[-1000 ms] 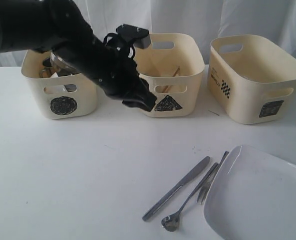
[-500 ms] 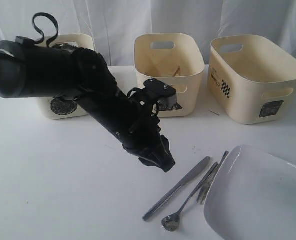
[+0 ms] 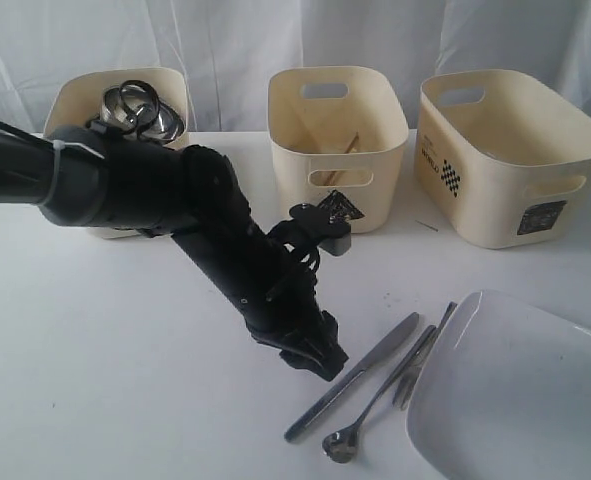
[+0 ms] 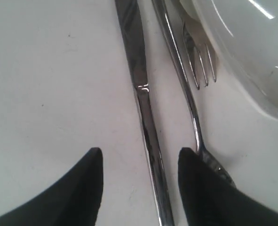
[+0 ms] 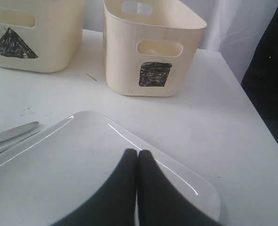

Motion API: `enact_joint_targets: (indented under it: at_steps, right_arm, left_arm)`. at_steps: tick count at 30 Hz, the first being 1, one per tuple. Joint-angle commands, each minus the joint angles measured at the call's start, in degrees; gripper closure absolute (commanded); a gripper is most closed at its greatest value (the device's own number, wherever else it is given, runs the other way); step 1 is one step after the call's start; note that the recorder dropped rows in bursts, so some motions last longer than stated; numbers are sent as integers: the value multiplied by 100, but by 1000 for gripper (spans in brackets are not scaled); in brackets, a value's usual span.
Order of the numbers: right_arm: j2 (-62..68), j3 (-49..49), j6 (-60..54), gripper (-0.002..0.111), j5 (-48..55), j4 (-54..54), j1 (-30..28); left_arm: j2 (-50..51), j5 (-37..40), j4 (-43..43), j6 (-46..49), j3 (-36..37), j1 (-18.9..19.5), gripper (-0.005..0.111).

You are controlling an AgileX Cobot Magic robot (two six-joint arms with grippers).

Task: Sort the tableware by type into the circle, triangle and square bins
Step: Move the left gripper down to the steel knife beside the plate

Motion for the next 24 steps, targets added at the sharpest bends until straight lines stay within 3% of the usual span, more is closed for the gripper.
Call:
enact_joint_targets:
  at_steps: [1,24]
  right_arm:
    - [-25,25,-13,108,-28,-18,-7]
    - [-25,25,-13,108,-28,-18,-7]
  left_arm:
    - [90,168,-79,-80,43,-30,53]
    - [325,99,657,-160,-420,-297,53]
